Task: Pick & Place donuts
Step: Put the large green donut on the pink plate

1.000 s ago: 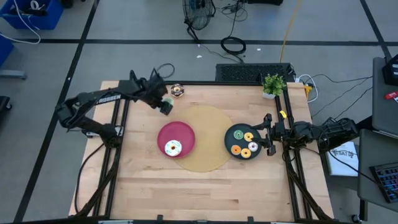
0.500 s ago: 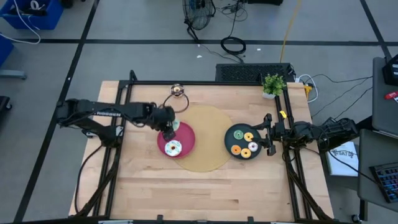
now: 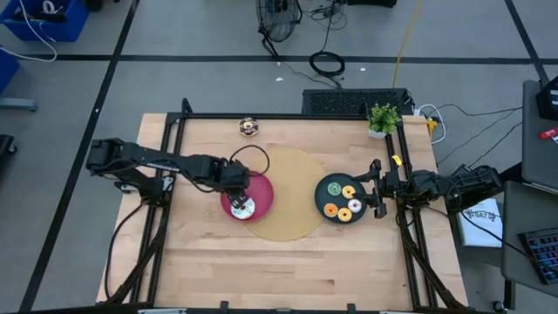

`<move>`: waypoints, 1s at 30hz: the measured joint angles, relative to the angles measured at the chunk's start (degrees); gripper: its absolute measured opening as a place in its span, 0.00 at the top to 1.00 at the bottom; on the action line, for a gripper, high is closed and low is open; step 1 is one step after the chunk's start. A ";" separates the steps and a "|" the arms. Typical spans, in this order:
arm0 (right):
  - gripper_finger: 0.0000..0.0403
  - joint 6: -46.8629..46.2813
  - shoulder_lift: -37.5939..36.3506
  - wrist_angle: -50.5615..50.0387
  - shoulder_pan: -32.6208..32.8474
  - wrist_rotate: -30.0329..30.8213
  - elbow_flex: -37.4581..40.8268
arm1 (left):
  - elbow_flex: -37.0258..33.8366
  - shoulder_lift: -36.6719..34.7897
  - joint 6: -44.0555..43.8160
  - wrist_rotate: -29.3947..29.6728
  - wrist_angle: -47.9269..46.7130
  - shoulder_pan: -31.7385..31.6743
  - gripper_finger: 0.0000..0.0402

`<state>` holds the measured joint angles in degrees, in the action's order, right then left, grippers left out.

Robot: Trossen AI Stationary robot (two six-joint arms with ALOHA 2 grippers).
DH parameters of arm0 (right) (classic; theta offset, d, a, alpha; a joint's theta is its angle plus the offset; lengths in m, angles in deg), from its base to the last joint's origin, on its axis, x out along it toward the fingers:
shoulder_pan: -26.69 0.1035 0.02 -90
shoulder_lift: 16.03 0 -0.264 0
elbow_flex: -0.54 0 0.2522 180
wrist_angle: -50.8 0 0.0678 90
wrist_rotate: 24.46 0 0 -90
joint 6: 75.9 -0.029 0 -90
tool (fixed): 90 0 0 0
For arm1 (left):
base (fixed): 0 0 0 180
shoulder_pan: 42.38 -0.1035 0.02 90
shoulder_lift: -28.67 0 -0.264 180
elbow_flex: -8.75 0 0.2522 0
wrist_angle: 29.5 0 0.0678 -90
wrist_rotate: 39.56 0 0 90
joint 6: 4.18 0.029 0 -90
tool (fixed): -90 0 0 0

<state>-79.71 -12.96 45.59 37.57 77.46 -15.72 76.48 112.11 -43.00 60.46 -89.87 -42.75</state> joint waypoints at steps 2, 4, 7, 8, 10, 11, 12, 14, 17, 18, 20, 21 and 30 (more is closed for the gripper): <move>0.44 0.02 0.00 0.04 -0.01 0.00 -0.01 | 0.00 1.83 -0.17 -0.02 0.15 0.42 0.44; 0.44 0.02 0.02 0.03 0.00 0.00 0.01 | 0.00 3.47 -0.11 -0.03 -0.01 0.61 0.44; 0.44 0.00 0.02 -0.06 -0.02 0.00 0.00 | 0.00 5.35 -0.48 -0.43 -0.04 0.82 0.44; 0.44 0.01 0.02 -0.06 0.00 0.00 -0.01 | 0.00 5.89 -0.71 -0.82 -0.06 0.82 0.44; 0.44 0.02 0.02 -0.09 -0.02 0.00 0.02 | 0.00 7.13 -0.76 -0.98 -0.01 0.91 0.44; 0.44 0.02 0.02 -0.17 0.00 0.00 0.01 | 0.00 7.51 -0.76 -1.00 -0.02 0.92 0.44; 0.44 0.02 0.02 -0.15 0.00 0.00 0.00 | 0.00 7.85 -0.75 -1.01 -0.02 0.93 0.44; 0.44 0.02 0.02 -0.15 0.00 0.00 0.01 | 0.00 8.40 -0.76 -1.01 0.22 0.93 0.44; 0.44 0.00 0.00 -0.13 0.00 0.00 0.00 | 0.00 8.40 -1.39 -1.77 0.20 0.89 0.44; 0.44 0.02 0.02 -0.16 0.00 0.00 -0.01 | 0.00 8.38 -1.44 -2.63 0.18 0.89 0.44; 0.44 0.02 0.02 -0.15 0.00 0.00 -0.01 | 0.00 8.43 -2.79 -4.55 0.13 0.61 0.44; 0.44 0.01 0.02 -0.15 0.00 0.00 0.00 | 0.00 8.41 -4.03 -4.96 -0.05 0.41 0.44; 0.44 0.02 0.02 -0.16 0.00 0.00 0.00 | 0.00 8.41 -7.49 -5.67 -1.00 -0.36 0.30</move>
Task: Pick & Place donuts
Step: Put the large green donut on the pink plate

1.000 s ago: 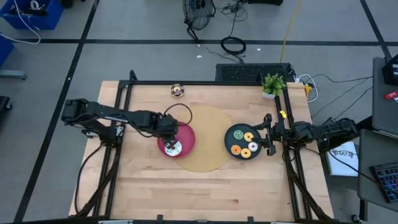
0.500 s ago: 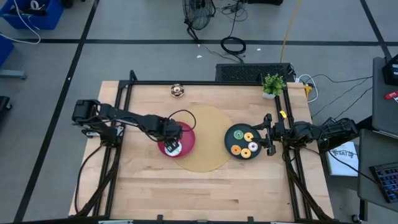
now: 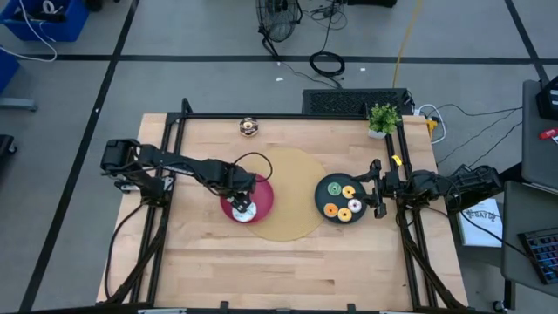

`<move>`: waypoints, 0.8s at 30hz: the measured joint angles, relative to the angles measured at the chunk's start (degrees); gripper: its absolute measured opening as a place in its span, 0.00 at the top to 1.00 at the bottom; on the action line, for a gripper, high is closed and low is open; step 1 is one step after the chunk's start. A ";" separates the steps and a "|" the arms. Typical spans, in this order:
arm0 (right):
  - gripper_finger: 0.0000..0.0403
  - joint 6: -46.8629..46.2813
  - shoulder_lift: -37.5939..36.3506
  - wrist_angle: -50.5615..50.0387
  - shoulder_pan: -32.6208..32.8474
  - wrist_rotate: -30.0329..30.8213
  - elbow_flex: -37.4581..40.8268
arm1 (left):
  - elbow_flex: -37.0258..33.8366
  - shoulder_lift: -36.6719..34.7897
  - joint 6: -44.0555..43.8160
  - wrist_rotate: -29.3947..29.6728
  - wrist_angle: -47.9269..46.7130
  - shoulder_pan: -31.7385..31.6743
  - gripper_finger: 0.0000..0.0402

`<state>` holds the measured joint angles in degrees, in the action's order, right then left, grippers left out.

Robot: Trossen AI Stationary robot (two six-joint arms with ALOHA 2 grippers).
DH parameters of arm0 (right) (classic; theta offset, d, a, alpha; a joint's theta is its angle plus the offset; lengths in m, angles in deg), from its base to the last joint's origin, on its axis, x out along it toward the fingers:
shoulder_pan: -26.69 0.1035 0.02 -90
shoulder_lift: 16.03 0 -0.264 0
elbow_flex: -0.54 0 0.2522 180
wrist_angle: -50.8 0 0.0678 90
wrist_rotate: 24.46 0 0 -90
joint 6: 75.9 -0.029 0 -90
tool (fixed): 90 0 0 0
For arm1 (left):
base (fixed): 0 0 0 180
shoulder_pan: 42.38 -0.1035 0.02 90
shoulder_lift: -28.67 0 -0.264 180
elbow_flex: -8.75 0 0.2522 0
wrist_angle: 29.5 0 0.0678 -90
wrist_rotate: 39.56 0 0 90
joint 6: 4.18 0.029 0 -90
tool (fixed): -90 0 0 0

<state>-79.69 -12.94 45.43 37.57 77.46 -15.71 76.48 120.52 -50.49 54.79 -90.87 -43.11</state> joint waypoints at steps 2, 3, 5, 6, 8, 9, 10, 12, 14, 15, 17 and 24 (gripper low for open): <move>0.44 -0.02 0.00 -0.01 0.00 0.00 -0.01 | 0.00 0.00 0.63 -0.36 0.01 -0.04 0.26; 0.44 0.00 0.00 0.01 0.00 0.00 -0.01 | 0.00 0.00 1.15 -0.66 -0.01 -0.04 0.24; 0.44 0.00 0.00 -0.01 -0.01 0.00 0.00 | 0.00 0.00 1.40 -1.48 -0.01 -0.04 0.21; 0.44 -0.01 0.00 -0.01 -0.01 0.00 0.00 | 0.00 0.00 1.40 -1.79 -0.04 -0.04 0.20; 0.44 -0.01 0.00 -0.01 -0.01 0.00 -0.01 | 0.00 -0.04 1.17 -2.15 -0.12 -0.04 0.18; 0.44 0.00 0.00 -0.01 0.00 0.00 0.00 | 0.00 -0.04 1.27 -2.46 -0.13 -0.04 0.17; 0.44 0.00 0.00 -0.01 -0.01 0.00 -0.01 | 0.00 -0.04 1.53 -2.92 -0.19 -0.04 0.16; 0.44 0.00 0.00 -0.01 -0.01 0.00 0.00 | 0.00 -0.04 2.02 -3.76 -0.29 -0.04 0.16; 0.44 0.00 0.00 0.00 0.00 0.00 -0.01 | 0.00 -0.04 2.34 -4.38 -0.29 -0.04 0.16; 0.44 -0.02 0.00 0.01 0.00 0.00 0.01 | 0.00 -0.04 2.32 -4.38 -0.29 -0.04 0.15; 0.44 0.00 0.00 -0.01 0.00 0.00 -0.01 | 0.00 -0.04 2.32 -4.40 -0.29 -0.04 0.15; 0.44 0.00 0.00 -0.01 -0.01 0.00 0.00 | 0.00 -0.04 2.36 -4.51 -0.31 -0.04 0.15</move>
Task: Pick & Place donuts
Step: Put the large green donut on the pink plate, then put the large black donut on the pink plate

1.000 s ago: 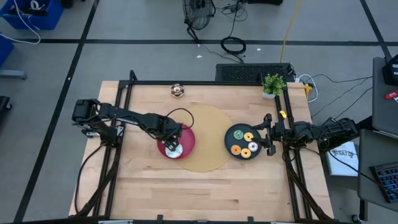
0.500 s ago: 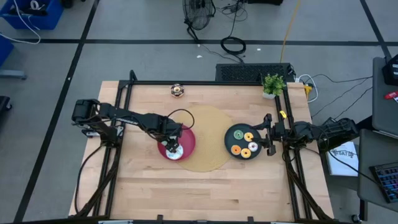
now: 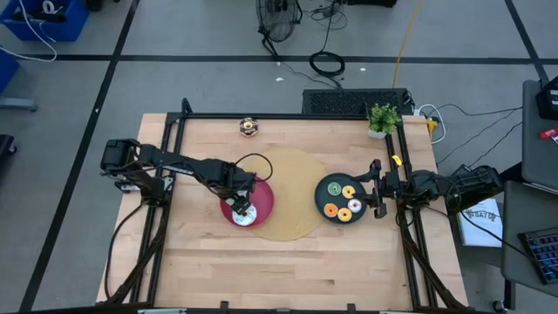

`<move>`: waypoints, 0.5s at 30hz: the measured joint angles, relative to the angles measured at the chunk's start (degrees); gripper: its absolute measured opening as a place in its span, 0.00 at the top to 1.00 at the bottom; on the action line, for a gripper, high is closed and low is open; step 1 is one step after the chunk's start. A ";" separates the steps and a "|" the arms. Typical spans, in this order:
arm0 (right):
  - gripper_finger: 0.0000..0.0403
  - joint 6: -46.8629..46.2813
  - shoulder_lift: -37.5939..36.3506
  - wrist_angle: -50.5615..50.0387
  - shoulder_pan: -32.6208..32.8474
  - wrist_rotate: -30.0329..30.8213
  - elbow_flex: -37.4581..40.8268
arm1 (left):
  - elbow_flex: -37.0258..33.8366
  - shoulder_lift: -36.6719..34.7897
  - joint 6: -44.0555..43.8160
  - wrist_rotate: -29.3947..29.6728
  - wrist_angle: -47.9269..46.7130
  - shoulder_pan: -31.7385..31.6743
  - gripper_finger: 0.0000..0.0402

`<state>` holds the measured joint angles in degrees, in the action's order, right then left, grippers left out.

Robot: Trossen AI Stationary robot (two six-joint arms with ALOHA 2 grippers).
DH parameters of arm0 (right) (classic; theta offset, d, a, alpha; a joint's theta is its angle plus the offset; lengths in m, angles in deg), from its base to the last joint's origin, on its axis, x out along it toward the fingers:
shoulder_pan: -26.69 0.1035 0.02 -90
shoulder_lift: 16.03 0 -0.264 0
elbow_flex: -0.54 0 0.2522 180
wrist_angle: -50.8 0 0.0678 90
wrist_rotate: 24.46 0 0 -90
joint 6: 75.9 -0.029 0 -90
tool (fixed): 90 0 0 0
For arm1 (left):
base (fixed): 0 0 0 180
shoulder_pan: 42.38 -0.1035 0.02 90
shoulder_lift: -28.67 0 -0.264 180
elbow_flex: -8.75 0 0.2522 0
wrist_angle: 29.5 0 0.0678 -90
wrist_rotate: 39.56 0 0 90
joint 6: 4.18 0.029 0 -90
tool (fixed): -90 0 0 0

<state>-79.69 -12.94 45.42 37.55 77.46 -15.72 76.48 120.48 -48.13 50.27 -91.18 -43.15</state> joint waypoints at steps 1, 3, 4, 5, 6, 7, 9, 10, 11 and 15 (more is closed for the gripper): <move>0.44 0.00 0.00 0.01 0.00 0.00 0.00 | 0.00 0.00 0.00 0.00 -0.02 0.00 0.15; 0.44 0.00 0.00 0.00 0.00 -0.01 0.00 | 0.00 -0.56 0.00 0.00 -0.10 0.00 0.15; 0.44 -0.01 0.00 0.00 0.00 0.00 0.01 | 0.00 -1.07 0.02 0.00 -0.01 0.00 0.15; 0.44 0.00 0.00 0.00 0.01 0.00 0.00 | 0.02 -1.51 -0.02 0.00 0.15 0.00 0.15; 0.44 0.00 0.00 0.00 0.01 0.00 0.00 | 0.24 -1.91 -0.09 0.03 0.13 0.00 0.15; 0.44 -0.01 0.00 0.00 0.00 0.00 0.00 | 0.45 -2.39 -0.11 0.19 0.07 0.00 0.15; 0.44 0.00 -0.02 0.00 0.01 0.00 0.00 | 0.95 -4.13 -0.10 0.25 0.08 0.00 0.15; 0.44 0.00 0.00 0.02 -0.01 0.00 0.00 | 1.37 -5.05 -0.01 0.45 0.18 0.00 0.15; 0.44 0.00 0.00 0.04 -0.01 0.00 0.01 | 1.55 -5.83 -0.02 0.99 0.27 0.00 0.15; 0.44 0.00 0.00 0.00 0.01 0.00 0.00 | 1.53 -8.36 -0.75 3.56 0.16 0.00 0.15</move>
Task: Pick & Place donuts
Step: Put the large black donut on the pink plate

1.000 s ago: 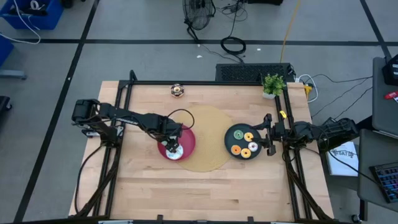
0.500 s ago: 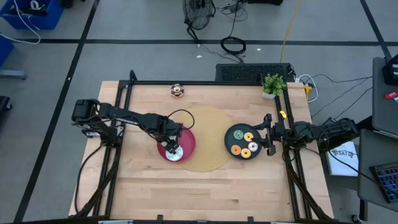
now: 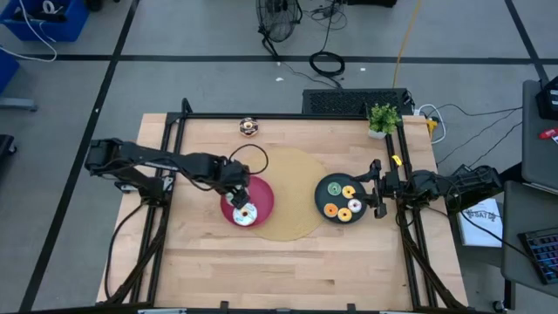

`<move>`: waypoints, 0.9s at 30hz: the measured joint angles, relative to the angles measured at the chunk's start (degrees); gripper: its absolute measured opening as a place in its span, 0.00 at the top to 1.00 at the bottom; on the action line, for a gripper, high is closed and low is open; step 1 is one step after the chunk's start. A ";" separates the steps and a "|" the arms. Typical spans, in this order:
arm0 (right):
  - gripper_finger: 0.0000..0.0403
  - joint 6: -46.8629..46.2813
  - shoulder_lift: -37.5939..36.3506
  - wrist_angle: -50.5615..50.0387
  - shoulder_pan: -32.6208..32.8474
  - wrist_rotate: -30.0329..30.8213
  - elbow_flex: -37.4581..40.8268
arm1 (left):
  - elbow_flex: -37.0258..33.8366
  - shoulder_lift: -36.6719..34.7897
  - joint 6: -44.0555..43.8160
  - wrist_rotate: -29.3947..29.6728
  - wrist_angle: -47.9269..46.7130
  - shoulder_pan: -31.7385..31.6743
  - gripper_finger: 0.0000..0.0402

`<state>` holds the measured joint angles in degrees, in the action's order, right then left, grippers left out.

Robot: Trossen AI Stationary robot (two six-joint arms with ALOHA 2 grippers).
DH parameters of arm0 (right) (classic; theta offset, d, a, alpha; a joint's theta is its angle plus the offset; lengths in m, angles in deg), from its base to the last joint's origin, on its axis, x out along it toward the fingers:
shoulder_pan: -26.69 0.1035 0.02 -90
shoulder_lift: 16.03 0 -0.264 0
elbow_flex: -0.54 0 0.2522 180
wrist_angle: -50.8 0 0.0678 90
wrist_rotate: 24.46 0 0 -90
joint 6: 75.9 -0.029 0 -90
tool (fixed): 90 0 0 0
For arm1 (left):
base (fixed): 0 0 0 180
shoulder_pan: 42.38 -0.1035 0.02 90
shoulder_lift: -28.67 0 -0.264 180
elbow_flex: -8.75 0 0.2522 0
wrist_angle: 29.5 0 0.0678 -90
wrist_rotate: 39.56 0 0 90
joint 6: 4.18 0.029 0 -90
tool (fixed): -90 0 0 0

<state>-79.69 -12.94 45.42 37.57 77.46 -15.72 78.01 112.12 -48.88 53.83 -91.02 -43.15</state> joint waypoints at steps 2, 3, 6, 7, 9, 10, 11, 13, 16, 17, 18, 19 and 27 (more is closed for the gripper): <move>0.44 0.00 -0.02 0.00 0.00 0.00 0.02 | 0.00 -0.99 -0.02 0.62 -0.27 0.00 0.15; 0.44 0.00 -0.02 0.00 -0.01 0.00 0.00 | 0.00 -1.37 0.27 0.89 -0.18 0.00 0.15; 0.44 -0.02 -0.02 0.00 0.00 0.00 0.00 | 0.00 -2.44 1.45 3.00 0.06 -0.62 0.15; 0.44 0.00 -0.02 0.00 -0.01 0.00 0.00 | 0.00 -2.81 1.56 4.27 -0.04 -1.07 0.15; 0.44 0.00 -0.02 0.01 -0.02 0.00 0.00 | 0.00 -3.41 1.51 8.23 0.51 -2.20 0.15; 0.44 0.00 -0.02 0.00 -0.02 0.00 0.01 | -0.01 -3.58 1.30 10.33 1.18 -2.95 0.15; 0.44 -0.01 -0.01 0.01 0.00 0.00 0.01 | -0.02 -3.68 1.09 12.32 1.63 -3.87 0.15; 0.44 -0.02 -0.02 0.02 -0.02 0.00 0.00 | -0.01 -3.71 1.08 15.42 2.29 -6.41 0.15; 0.44 0.00 -0.02 0.00 0.00 0.00 0.00 | -0.02 -3.70 3.53 16.07 3.22 -11.37 0.15; 0.44 0.00 -0.02 0.01 -0.01 0.00 0.00 | -0.02 -3.71 4.95 15.93 3.63 -13.20 0.15; 0.44 -0.01 0.00 0.01 0.00 0.00 0.01 | -0.02 -3.69 6.09 15.92 4.34 -14.89 0.15; 0.44 -0.01 -0.02 0.02 -0.01 0.00 0.00 | -0.02 -3.69 6.74 15.94 5.29 -16.49 0.15; 0.44 0.00 -0.02 0.00 -0.02 0.00 0.00 | 0.00 -2.08 21.83 6.99 27.18 -27.18 0.15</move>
<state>-79.69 -12.96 45.42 37.54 77.46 -15.72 78.01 110.04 -27.04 60.82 -63.84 -70.33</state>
